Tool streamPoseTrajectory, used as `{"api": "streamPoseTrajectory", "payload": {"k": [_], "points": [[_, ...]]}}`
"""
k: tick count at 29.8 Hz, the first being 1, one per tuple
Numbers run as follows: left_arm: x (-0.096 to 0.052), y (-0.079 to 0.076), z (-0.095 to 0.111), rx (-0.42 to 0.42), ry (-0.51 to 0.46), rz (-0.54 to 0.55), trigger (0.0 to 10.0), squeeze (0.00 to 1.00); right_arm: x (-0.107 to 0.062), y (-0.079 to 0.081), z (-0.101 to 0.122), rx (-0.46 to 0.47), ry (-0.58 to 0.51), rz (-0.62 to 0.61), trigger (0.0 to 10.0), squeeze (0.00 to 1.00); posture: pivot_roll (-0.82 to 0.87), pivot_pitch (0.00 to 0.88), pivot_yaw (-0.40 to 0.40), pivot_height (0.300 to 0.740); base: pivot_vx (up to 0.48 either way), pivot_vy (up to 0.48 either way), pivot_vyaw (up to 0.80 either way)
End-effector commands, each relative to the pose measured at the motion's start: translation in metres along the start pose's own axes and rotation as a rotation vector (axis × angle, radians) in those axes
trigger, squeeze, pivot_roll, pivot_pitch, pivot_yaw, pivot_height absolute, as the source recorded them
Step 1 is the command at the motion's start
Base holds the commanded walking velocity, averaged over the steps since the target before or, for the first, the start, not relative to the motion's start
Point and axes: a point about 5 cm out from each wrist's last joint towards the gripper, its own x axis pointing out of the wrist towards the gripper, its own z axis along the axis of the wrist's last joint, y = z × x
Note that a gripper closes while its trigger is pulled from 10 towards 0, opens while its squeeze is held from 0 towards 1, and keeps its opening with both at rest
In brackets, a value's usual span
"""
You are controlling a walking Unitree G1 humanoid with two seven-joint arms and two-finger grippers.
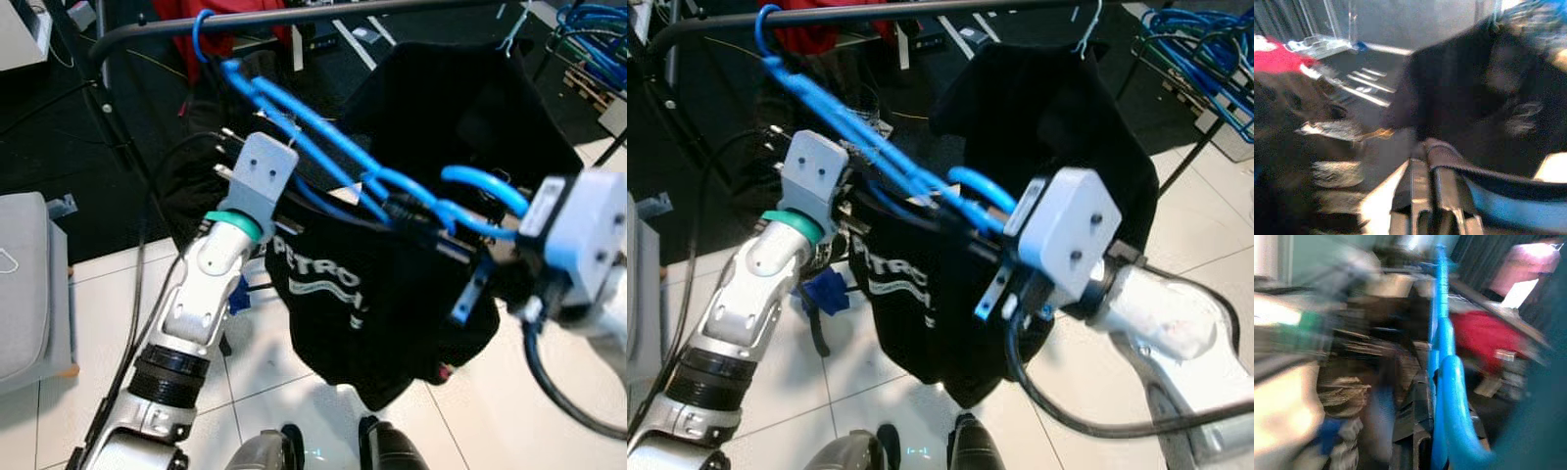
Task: Hang hanger
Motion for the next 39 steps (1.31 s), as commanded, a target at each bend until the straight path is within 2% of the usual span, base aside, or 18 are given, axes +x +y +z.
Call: {"api": "streamPoseTrajectory", "payload": {"k": [1,3,4,5,7,9,14,15,18,20,22,26,29,31,33,36,38,39], "points": [[-0.015,-0.014,0.012,-0.179,-0.028,-0.233,0.0,0.0,0.01,-0.012,-0.011,-0.085,0.006,-0.162,10.0,0.0,-0.27,0.124,0.125,0.74,0.0,0.0,0.0],[-0.015,-0.014,0.012,-0.179,-0.028,-0.233,0.0,0.0,0.01,-0.012,-0.011,-0.085,0.006,-0.162,10.0,0.0,-0.27,0.124,0.125,0.74,0.0,0.0,0.0],[-0.023,-0.022,0.017,-0.237,-0.033,-0.359,0.0,0.0,0.016,-0.015,-0.017,-0.11,0.012,-0.229,10.0,0.0,-0.27,0.124,0.125,0.74,0.0,0.0,0.0],[-0.023,-0.022,0.017,-0.237,-0.033,-0.359,0.0,0.0,0.016,-0.015,-0.017,-0.11,0.012,-0.229,10.0,0.0,-0.27,0.124,0.125,0.74,0.0,0.0,0.0],[-0.041,-0.042,0.021,-0.309,-0.006,-0.588,0.0,0.0,0.038,-0.017,-0.03,-0.1,-0.009,-0.35,10.0,0.0,-0.25,0.125,0.12,0.74,0.0,0.0,0.0],[-0.049,-0.055,0.013,-0.284,0.047,-0.681,0.0,0.0,0.051,-0.018,-0.031,-0.055,-0.053,-0.402,10.0,0.0,-0.25,0.126,0.117,0.74,0.0,0.0,0.0],[-0.051,-0.059,0.007,-0.251,0.073,-0.7,0.0,0.0,0.055,-0.019,-0.03,-0.03,-0.077,-0.416,10.0,0.0,-0.25,0.126,0.117,0.74,0.0,0.0,0.0],[-0.045,-0.063,-0.006,-0.2,0.119,-0.651,0.0,0.0,0.066,-0.015,-0.019,0.071,-0.155,-0.364,10.0,0.0,-0.26,0.125,0.116,0.74,0.0,0.0,0.0],[-0.038,-0.065,-0.018,-0.17,0.161,-0.59,0.0,0.0,0.074,-0.01,-0.008,0.136,-0.223,-0.3,10.0,0.0,-0.26,0.125,0.114,0.74,0.0,0.0,0.0],[-0.014,-0.063,-0.03,-0.135,0.191,-0.397,0.0,0.0,0.086,0.01,0.018,0.28,-0.355,-0.109,10.0,0.0,-0.26,0.124,0.102,0.74,0.0,0.0,0.0],[-0.014,-0.063,-0.03,-0.135,0.191,-0.397,0.0,0.0,0.086,0.01,0.018,0.28,-0.355,-0.109,10.0,0.0,-0.26,0.124,0.102,0.74,0.0,0.0,0.0],[0.006,-0.05,-0.027,-0.143,0.184,-0.198,0.0,0.0,0.085,0.01,0.031,0.358,-0.427,-0.125,10.0,0.0,-0.27,0.128,0.1,0.74,0.0,0.0,0.0],[0.006,-0.048,-0.025,-0.148,0.184,-0.194,0.0,0.0,0.086,0.007,0.031,0.359,-0.434,-0.166,10.0,0.0,-0.27,0.128,0.1,0.74,0.0,0.0,0.0],[-0.006,-0.044,-0.028,-0.096,0.216,-0.231,0.0,0.0,0.081,-0.008,0.017,0.221,-0.327,-0.296,10.0,0.0,-0.27,0.132,0.104,0.74,0.0,0.0,0.0],[-0.009,-0.043,-0.029,-0.078,0.224,-0.24,0.0,0.0,0.08,-0.012,0.013,0.182,-0.3,-0.324,10.0,0.0,-0.27,0.132,0.104,0.74,0.0,0.0,0.0],[-0.019,-0.035,-0.033,-0.071,0.228,-0.221,0.0,0.0,0.061,-0.021,-0.006,0.123,-0.2,-0.394,10.0,0.0,-0.26,0.137,0.102,0.74,0.0,0.0,0.0],[-0.03,-0.028,-0.038,-0.066,0.237,-0.208,0.0,0.0,0.037,-0.033,-0.023,0.071,-0.091,-0.497,10.0,0.0,-0.26,0.141,0.102,0.74,0.0,0.0,0.0],[-0.03,-0.028,-0.038,-0.066,0.237,-0.208,0.0,0.0,0.037,-0.033,-0.023,0.071,-0.091,-0.497,10.0,0.0,-0.26,0.141,0.102,0.74,0.0,0.0,0.0]]}}
